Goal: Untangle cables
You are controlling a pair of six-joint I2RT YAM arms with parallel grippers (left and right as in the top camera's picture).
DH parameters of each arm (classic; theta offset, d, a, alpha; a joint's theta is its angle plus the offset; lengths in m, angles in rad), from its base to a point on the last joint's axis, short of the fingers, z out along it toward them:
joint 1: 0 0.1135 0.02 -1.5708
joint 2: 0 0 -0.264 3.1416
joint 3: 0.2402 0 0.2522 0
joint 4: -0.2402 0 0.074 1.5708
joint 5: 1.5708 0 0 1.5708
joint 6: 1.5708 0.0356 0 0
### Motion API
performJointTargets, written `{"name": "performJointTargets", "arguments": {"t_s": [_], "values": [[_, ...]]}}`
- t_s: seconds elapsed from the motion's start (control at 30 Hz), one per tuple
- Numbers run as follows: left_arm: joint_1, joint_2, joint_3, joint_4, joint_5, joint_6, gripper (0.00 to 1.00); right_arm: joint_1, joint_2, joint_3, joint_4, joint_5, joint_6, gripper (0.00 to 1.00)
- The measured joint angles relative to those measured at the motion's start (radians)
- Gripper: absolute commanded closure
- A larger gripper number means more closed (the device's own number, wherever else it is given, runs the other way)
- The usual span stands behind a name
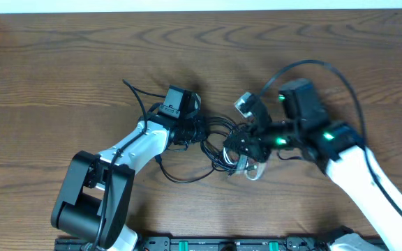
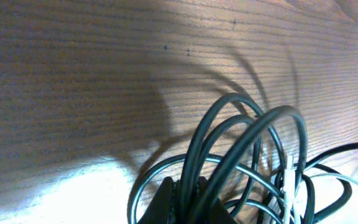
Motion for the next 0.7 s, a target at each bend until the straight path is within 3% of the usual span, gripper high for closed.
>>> {"name": "performJointTargets", "arguments": {"t_s": [0.1, 0.17, 0.2, 0.43, 0.57, 0.7], "values": [[0.0, 0.0, 0.0, 0.0, 0.0, 0.004, 0.92, 0.0, -0.048, 0.001, -0.001, -0.099, -0.043, 0.83], [0.0, 0.0, 0.0, 0.0, 0.0, 0.006, 0.92, 0.0, -0.048, 0.001, -0.008, -0.113, -0.06, 0.62], [0.0, 0.0, 0.0, 0.0, 0.0, 0.006, 0.92, 0.0, -0.044, 0.0, -0.014, -0.102, -0.069, 0.59], [0.0, 0.0, 0.0, 0.0, 0.0, 0.006, 0.92, 0.014, 0.057, 0.0, -0.051, 0.126, -0.012, 0.68], [0.0, 0.0, 0.0, 0.0, 0.0, 0.006, 0.92, 0.07, 0.173, 0.0, -0.049, 0.257, 0.053, 0.5], [0.0, 0.0, 0.0, -0.001, 0.0, 0.006, 0.92, 0.097, 0.273, -0.002, -0.071, 0.384, 0.199, 0.44]]}}
